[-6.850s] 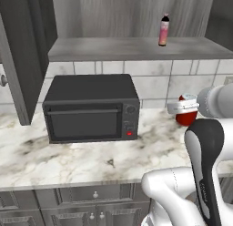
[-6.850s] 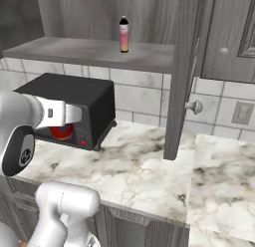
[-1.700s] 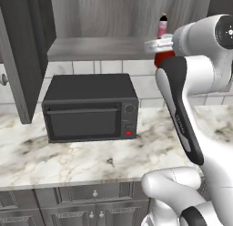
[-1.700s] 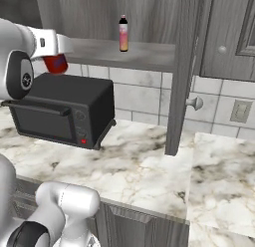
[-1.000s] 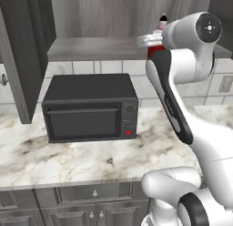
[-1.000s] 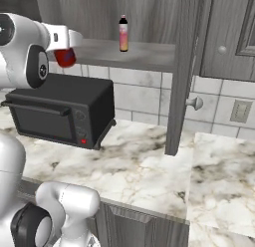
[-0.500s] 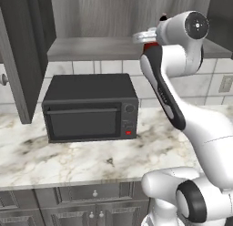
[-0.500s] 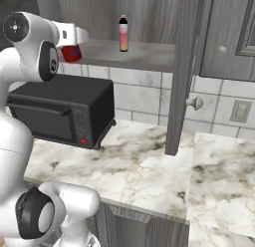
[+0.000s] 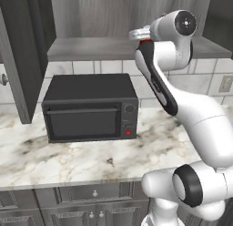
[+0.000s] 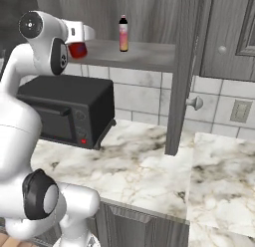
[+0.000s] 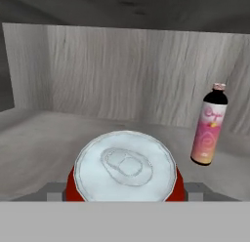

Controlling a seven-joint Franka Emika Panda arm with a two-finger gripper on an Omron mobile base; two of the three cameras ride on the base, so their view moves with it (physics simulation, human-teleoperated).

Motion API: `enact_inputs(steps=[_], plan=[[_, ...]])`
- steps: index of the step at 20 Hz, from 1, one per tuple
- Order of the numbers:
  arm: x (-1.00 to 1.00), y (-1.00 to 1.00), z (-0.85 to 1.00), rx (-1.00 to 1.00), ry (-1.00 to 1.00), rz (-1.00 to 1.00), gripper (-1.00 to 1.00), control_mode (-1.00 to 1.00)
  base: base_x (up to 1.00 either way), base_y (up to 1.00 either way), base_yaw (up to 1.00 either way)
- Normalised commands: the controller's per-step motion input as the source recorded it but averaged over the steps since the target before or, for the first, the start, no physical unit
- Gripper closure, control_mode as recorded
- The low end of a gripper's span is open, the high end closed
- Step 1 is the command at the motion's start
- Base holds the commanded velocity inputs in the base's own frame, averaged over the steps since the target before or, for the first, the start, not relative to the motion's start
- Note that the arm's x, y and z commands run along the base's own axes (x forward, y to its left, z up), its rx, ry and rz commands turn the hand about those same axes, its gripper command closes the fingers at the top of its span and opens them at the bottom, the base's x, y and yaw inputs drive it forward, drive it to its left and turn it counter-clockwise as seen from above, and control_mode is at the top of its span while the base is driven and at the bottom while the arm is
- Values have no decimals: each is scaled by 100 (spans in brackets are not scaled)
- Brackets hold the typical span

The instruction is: Sort all alcoholic drinks to one cabinet, and non-alcoholic drinks to the other.

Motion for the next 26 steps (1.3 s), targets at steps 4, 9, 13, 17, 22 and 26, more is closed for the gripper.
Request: enact_inputs(steps=[4, 9, 13, 17, 22, 26], plan=[[45, 0, 0, 0, 0, 0, 100, -100, 0, 0, 0], [45, 0, 0, 0, 0, 0, 100, -100, 0, 0, 0], [45, 0, 0, 0, 0, 0, 100, -100, 0, 0, 0], [46, 0, -1, 0, 0, 0, 100, -100, 0, 0, 0], [43, 0, -3, 0, 0, 0, 100, -100, 0, 0, 0], [41, 1, -5, 0, 0, 0, 100, -100, 0, 0, 0]])
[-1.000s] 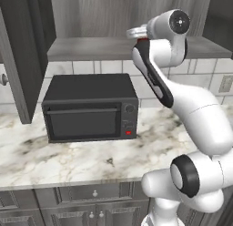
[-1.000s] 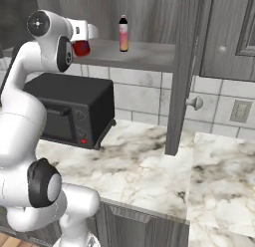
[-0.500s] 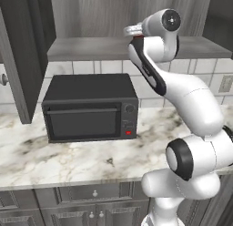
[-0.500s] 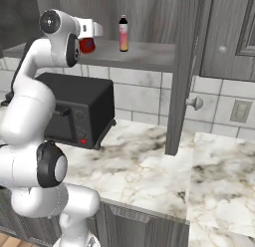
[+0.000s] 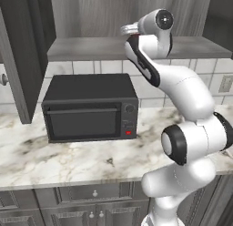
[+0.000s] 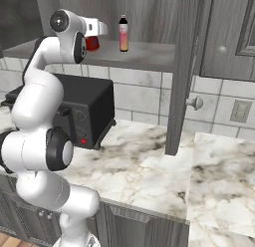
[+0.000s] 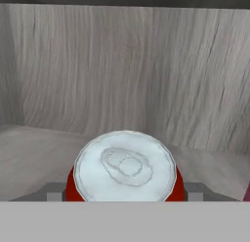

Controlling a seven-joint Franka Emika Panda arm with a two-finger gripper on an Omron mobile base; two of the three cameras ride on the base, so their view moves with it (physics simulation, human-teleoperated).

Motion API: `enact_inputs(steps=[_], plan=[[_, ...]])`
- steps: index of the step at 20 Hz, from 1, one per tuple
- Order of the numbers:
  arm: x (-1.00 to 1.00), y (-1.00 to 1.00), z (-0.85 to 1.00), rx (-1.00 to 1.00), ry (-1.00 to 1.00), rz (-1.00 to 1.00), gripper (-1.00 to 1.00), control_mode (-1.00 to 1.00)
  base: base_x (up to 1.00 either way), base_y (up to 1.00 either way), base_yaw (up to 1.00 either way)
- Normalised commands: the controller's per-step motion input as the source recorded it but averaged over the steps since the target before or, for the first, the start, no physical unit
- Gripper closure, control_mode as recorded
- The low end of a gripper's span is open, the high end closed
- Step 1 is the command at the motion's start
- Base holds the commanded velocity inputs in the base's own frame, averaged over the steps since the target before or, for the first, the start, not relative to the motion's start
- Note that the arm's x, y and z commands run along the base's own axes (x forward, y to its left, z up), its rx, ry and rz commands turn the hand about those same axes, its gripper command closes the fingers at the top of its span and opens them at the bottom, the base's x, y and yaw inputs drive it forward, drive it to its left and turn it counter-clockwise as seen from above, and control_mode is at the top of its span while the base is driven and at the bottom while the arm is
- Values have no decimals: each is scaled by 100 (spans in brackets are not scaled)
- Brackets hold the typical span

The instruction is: Sort all alcoholic drinks to one cabinet, and non-alcoholic drinks to the other.

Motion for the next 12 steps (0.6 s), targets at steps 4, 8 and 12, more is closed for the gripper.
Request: enact_inputs(steps=[4, 8, 12], plan=[[37, 1, -9, 0, 0, 0, 100, -100, 0, 0, 0], [33, 3, -14, 0, 1, 0, 100, -100, 0, 0, 0], [32, 4, -17, 0, 1, 0, 100, -100, 0, 0, 0]])
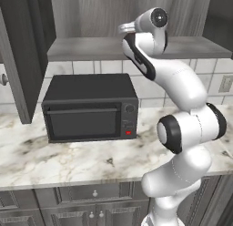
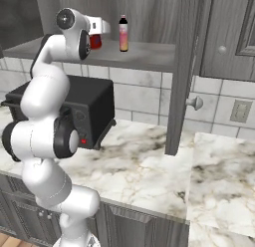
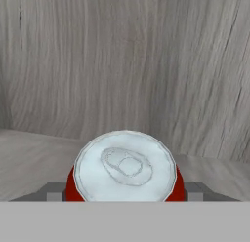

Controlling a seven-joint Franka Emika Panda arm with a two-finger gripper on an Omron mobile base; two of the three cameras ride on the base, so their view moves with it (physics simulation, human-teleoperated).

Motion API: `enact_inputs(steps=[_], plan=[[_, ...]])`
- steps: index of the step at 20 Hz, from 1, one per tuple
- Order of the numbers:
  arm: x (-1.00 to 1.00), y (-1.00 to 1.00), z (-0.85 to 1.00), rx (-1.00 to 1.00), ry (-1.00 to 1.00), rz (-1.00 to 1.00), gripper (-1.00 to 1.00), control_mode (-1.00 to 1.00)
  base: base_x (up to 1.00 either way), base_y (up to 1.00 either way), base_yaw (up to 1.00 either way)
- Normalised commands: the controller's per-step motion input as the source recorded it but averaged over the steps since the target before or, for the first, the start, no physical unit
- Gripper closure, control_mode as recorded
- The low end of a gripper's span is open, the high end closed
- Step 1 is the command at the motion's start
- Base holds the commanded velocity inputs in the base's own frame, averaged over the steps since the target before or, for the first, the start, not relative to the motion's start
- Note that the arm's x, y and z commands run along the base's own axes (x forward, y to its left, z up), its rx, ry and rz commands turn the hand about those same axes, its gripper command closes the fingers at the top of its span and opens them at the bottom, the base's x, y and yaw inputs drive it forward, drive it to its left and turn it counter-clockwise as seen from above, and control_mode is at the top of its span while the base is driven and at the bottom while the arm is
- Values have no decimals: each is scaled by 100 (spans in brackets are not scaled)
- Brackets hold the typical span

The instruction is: Sort all alcoholic drinks to one cabinet, and non-alcoholic drinks to the other.

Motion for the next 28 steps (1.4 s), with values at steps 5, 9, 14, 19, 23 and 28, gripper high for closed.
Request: enact_inputs(steps=[5, 9, 14, 19, 23, 28], plan=[[30, 5, -21, 0, 2, 0, 100, -100, 0, 0, 0], [24, 3, -28, 0, 2, 0, 100, -100, 0, 0, 0], [22, 0, -32, 0, 1, 0, 100, -100, 0, 0, 0], [19, 0, -33, 0, 1, 0, 100, -100, 0, 0, 0], [18, 0, -35, 0, 0, 0, 100, -100, 0, 0, 0], [13, 0, -23, 0, 0, 0, 100, -100, 0, 0, 0]])
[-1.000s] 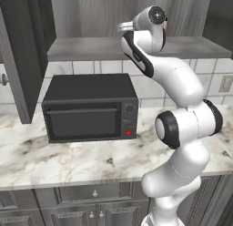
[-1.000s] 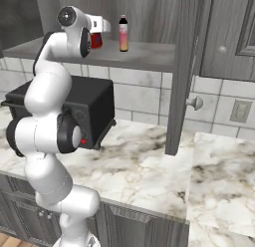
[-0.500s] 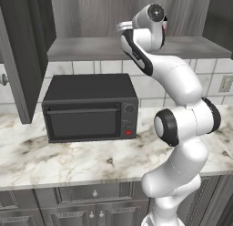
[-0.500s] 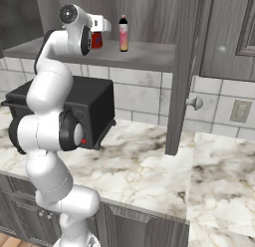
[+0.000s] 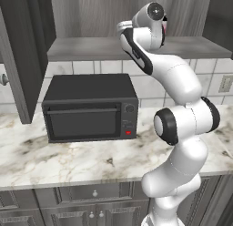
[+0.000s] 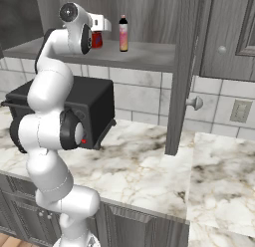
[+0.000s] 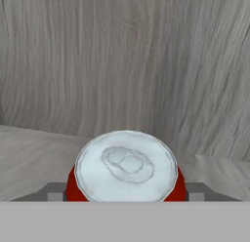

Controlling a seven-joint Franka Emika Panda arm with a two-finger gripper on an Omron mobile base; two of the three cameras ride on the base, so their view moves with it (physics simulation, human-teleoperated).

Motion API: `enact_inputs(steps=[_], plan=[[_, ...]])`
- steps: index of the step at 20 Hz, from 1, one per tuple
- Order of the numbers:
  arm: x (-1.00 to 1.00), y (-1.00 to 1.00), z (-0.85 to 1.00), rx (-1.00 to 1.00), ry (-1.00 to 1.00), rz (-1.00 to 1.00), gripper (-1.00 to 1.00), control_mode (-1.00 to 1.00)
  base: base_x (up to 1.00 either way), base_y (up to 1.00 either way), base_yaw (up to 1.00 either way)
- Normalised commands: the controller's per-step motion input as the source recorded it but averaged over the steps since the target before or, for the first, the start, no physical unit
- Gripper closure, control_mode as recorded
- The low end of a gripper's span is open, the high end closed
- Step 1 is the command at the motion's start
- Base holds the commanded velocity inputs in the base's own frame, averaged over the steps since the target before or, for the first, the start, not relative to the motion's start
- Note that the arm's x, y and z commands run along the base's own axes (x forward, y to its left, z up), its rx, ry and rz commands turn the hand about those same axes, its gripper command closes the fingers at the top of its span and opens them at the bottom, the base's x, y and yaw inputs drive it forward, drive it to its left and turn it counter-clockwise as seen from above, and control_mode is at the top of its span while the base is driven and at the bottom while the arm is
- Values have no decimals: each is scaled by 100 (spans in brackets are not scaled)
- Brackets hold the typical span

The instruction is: Sort all alcoholic drinks to one cabinet, and non-alcoholic drinks to the other.

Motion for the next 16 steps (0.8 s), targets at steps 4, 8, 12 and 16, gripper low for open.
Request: enact_inputs(steps=[4, 8, 12, 16], plan=[[10, 0, -18, 0, 0, 0, -100, -100, 0, 0, 0], [6, 0, -16, 0, 0, 0, -100, -100, 0, 0, 0], [6, 0, -12, 0, 0, 0, -100, -100, 0, 0, 0], [4, 0, -5, 0, 0, 0, -100, -100, 0, 0, 0]])
